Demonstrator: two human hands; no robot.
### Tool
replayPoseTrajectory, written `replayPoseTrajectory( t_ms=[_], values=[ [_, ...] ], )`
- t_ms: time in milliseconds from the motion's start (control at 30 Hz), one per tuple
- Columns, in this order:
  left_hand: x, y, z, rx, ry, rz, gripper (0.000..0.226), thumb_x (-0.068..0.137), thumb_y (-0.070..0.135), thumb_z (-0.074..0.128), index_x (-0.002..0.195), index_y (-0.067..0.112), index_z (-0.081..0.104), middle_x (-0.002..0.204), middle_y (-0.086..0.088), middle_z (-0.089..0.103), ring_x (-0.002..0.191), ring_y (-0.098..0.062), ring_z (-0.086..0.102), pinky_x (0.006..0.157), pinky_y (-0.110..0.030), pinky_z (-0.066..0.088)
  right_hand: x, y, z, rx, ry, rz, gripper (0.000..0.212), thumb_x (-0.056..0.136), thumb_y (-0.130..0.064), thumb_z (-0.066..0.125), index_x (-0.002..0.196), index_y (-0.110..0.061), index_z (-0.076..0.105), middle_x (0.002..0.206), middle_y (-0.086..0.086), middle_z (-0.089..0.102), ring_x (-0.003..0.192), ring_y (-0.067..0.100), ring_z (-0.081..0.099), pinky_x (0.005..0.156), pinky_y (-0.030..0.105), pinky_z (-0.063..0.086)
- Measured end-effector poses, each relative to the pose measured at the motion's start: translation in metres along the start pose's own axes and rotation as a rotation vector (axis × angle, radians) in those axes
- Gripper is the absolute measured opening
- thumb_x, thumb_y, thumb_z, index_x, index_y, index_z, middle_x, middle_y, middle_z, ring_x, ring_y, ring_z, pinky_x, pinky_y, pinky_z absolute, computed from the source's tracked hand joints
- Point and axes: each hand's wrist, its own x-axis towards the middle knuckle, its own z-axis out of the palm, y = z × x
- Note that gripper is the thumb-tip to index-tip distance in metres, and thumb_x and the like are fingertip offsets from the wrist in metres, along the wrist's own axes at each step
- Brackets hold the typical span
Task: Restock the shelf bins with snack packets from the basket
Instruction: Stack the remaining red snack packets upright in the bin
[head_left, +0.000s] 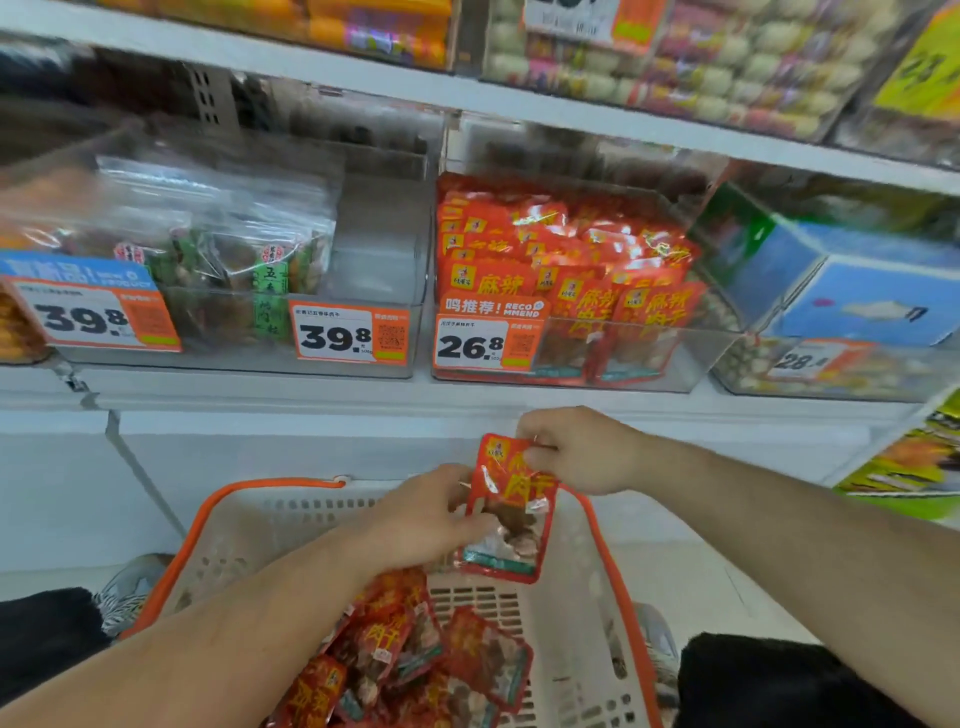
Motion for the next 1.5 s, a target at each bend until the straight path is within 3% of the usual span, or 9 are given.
replayPoseTrajectory(
  t_ms=[133, 400, 533, 600, 700, 867, 1033, 1333, 1500],
  values=[
    [0.001, 0.034, -0.006, -0.162, 0.152, 0.136, 0.008, 0.086, 0.027, 0.072, 0.092, 0.032, 0.068, 0.089, 0.013, 0.073, 0.084, -0.003, 0.066, 0.086, -0.031, 0.053, -0.025, -0.015, -0.033, 0.062, 0.153, -0.076, 0.031, 0.098, -0.02, 0.056, 0.075, -0.037, 0.044, 0.072, -0.013, 0.053, 0.067, 0.0, 0.049, 0.063, 0.025, 0.039],
    [0.012, 0.095, -0.023, -0.105, 0.337, 0.319, 0.018, 0.082, 0.029, 0.076, 0.09, 0.038, 0.063, 0.091, 0.012, 0.072, 0.085, -0.008, 0.067, 0.081, -0.036, 0.055, -0.064, -0.007, -0.06, 0.303, 0.55, -0.003, 0.016, 0.086, -0.016, 0.073, 0.077, -0.029, 0.067, 0.073, -0.021, 0.063, 0.071, -0.003, 0.058, 0.068, 0.023, 0.045],
    [0.027, 0.119, -0.046, 0.301, 0.731, 0.597, 0.069, 0.063, 0.055, 0.076, 0.121, 0.023, 0.059, 0.124, -0.001, 0.059, 0.112, -0.023, 0.055, 0.095, -0.041, 0.047, -0.083, 0.002, -0.078, 0.109, 1.136, -0.137, 0.01, 0.084, -0.025, 0.072, 0.087, -0.017, 0.077, 0.073, -0.019, 0.061, 0.068, -0.001, 0.055, 0.067, 0.013, 0.046],
    [0.035, 0.127, -0.063, 0.47, 0.908, 0.475, 0.103, 0.056, 0.061, 0.08, 0.141, 0.018, 0.042, 0.149, -0.014, 0.033, 0.136, -0.036, 0.032, 0.111, -0.051, 0.029, -0.093, 0.008, -0.092, 0.039, 1.373, -0.202, 0.018, 0.086, -0.027, 0.066, 0.088, -0.012, 0.076, 0.075, -0.016, 0.06, 0.069, -0.003, 0.052, 0.07, 0.003, 0.04],
    [0.045, 0.131, -0.084, 0.489, 0.927, 0.214, 0.128, 0.056, 0.065, 0.082, 0.154, 0.018, 0.014, 0.159, -0.021, 0.001, 0.146, -0.039, 0.003, 0.119, -0.05, 0.006, -0.096, 0.025, -0.114, 0.029, 1.531, -0.177, 0.019, 0.087, -0.024, 0.064, 0.088, -0.011, 0.076, 0.074, -0.012, 0.06, 0.068, 0.003, 0.053, 0.072, 0.007, 0.041],
    [0.057, 0.119, -0.081, 0.359, 0.857, 0.097, 0.128, 0.057, 0.072, 0.077, 0.152, 0.024, 0.005, 0.159, -0.016, -0.001, 0.145, -0.038, 0.01, 0.115, -0.054, 0.028, -0.072, 0.068, -0.135, 0.121, 1.478, 0.074, 0.024, 0.088, -0.031, 0.061, 0.096, -0.015, 0.077, 0.085, 0.004, 0.074, 0.078, 0.027, 0.067, 0.075, 0.042, 0.055],
    [0.057, 0.116, -0.081, 0.383, 0.884, 0.09, 0.128, 0.056, 0.072, 0.078, 0.153, 0.024, 0.009, 0.161, -0.011, 0.007, 0.14, -0.037, 0.027, 0.106, -0.051, 0.038, -0.048, 0.095, -0.147, 0.012, 1.441, 0.232, 0.026, 0.091, -0.033, 0.06, 0.101, -0.016, 0.076, 0.093, 0.007, 0.075, 0.087, 0.033, 0.067, 0.076, 0.038, 0.051],
    [0.059, 0.111, -0.081, 0.461, 0.942, 0.059, 0.125, 0.052, 0.079, 0.073, 0.151, 0.026, 0.017, 0.158, -0.009, 0.018, 0.135, -0.037, 0.038, 0.095, -0.053, 0.047, 0.016, 0.107, -0.168, -0.275, 1.023, 0.503, 0.022, 0.097, -0.034, 0.052, 0.097, -0.021, 0.07, 0.095, 0.009, 0.071, 0.095, 0.036, 0.063, 0.077, 0.038, 0.045],
    [0.061, 0.109, -0.08, 0.502, 0.959, 0.055, 0.125, 0.052, 0.082, 0.071, 0.151, 0.026, 0.018, 0.157, -0.01, 0.019, 0.132, -0.037, 0.04, 0.093, -0.051, 0.049, 0.044, 0.121, -0.179, -0.51, 0.878, 0.628, 0.026, 0.086, -0.035, 0.068, 0.106, -0.017, 0.071, 0.111, 0.013, 0.066, 0.112, 0.034, 0.055, 0.092, 0.039, 0.042]
  ],
)
